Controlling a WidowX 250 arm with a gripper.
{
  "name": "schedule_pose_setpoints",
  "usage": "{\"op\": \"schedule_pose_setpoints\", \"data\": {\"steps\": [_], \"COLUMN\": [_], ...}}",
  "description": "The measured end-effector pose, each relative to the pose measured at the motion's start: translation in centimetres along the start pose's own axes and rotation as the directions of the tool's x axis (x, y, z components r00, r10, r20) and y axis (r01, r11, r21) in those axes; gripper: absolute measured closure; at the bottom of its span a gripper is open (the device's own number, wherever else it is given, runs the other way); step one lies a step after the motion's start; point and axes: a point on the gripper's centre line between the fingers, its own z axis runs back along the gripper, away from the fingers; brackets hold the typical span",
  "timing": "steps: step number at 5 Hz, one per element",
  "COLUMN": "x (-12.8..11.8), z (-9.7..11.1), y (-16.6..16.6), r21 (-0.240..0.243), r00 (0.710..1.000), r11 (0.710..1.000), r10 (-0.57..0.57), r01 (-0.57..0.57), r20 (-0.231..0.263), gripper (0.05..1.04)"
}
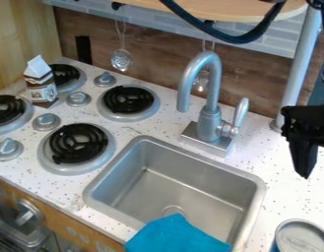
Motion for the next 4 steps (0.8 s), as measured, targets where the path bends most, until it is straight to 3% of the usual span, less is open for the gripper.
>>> {"op": "schedule_pose_setpoints", "data": {"steps": [1,2,3,4], "x": [-0.5,-2.7,-3.7,-5.4], "z": [-1.1,-3.1,-2.0,-2.3], "y": [0.4,3.9,6.3,8.2], "r21": [0.017,0.080,0.094,0.158], "r00": [1.000,0.992,0.980,0.975], "r11": [1.000,0.992,0.976,0.962], "r10": [0.006,0.107,0.199,0.221], "r01": [-0.006,-0.102,-0.198,-0.223], "r20": [-0.031,-0.069,-0.007,0.030], "gripper": [0.084,0.084,0.084,0.084]}}
